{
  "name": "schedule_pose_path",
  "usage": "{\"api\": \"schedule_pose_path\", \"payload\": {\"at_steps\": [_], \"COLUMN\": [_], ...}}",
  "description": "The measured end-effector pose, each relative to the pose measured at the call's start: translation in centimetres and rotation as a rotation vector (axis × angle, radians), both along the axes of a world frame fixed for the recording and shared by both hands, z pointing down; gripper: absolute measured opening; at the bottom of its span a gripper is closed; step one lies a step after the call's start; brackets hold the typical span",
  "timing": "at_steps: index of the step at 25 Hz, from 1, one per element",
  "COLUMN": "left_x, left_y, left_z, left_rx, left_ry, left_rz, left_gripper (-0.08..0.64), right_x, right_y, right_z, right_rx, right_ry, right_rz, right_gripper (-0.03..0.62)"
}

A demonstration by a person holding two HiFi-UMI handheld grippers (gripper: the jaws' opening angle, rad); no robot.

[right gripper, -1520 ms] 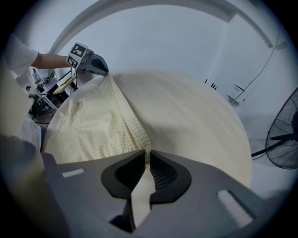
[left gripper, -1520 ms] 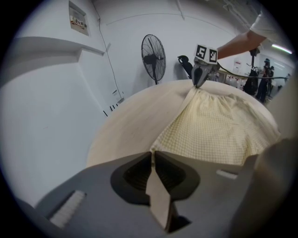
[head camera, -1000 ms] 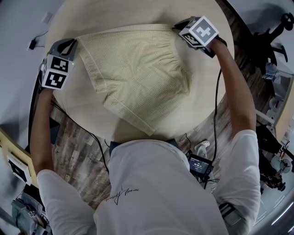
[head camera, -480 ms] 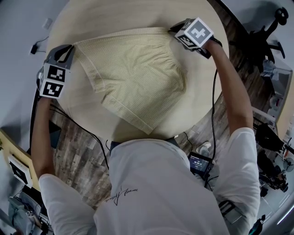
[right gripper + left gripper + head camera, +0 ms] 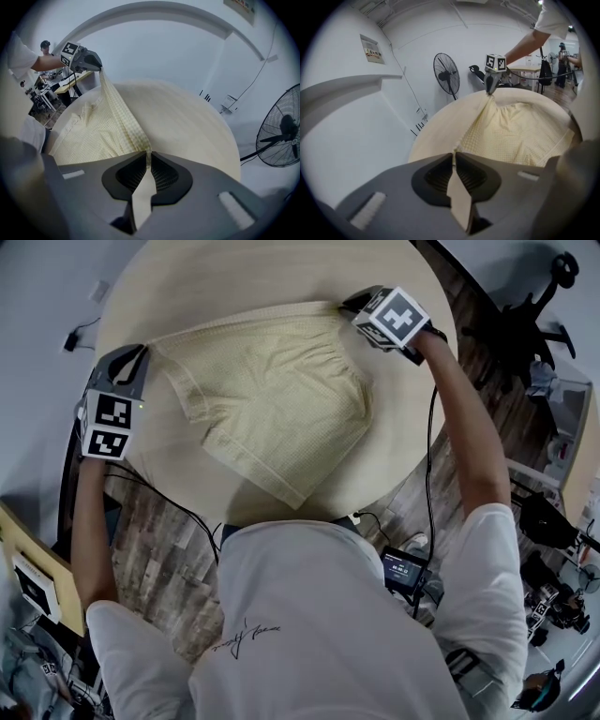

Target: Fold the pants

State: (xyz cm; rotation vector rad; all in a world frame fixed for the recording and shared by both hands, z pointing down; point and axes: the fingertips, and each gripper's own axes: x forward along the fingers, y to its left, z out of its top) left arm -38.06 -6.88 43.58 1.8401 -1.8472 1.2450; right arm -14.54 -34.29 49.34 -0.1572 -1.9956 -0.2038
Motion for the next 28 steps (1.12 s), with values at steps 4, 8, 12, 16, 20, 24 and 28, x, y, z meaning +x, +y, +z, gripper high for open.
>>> {"api": "schedule_pose_path", "payload": {"at_steps": [4,8,12,16,20,24,28], "left_x": [1.6,3.5,5.0,6.1,7.4,8.7,10.2], "left_y": [0.9,1.5,2.7,3.9,4.5,5.1,5.9], "left_z": [-0.7,-1.4,-1.9,-2.2,-2.8,-3.6,-4.1], "left_rx": [0.020,0.043,0.060,0.065,0.077,0.093,0.102], "left_ry": [0.020,0.036,0.067,0.065,0.061,0.059,0.075], "left_rz": [-0.009,-0.013,-0.022,-0.028,-0.034,-0.033,-0.035], "left_gripper": [0.083,0.083,0.083,0.083,0.083,0.083,0.083], "right_x": [1.0,2.3,3.0,3.6,4.5,5.4,6.1], "right_y": [0.8,1.0,1.4,2.3,2.7,3.0,3.9], "right_z": [0.2,0.2,-0.4,-0.8,-0.9,-1.0,-0.8], "right_rx": [-0.014,0.004,0.011,0.013,0.024,0.044,0.070], "right_ry": [0.008,0.022,0.011,0.001,0.000,-0.009,-0.002], "right_rz": [0.008,0.012,0.015,0.003,-0.001,0.008,-0.001], "right_gripper": [0.031,0.031,0.031,0.031,0.031,0.031,0.031]}}
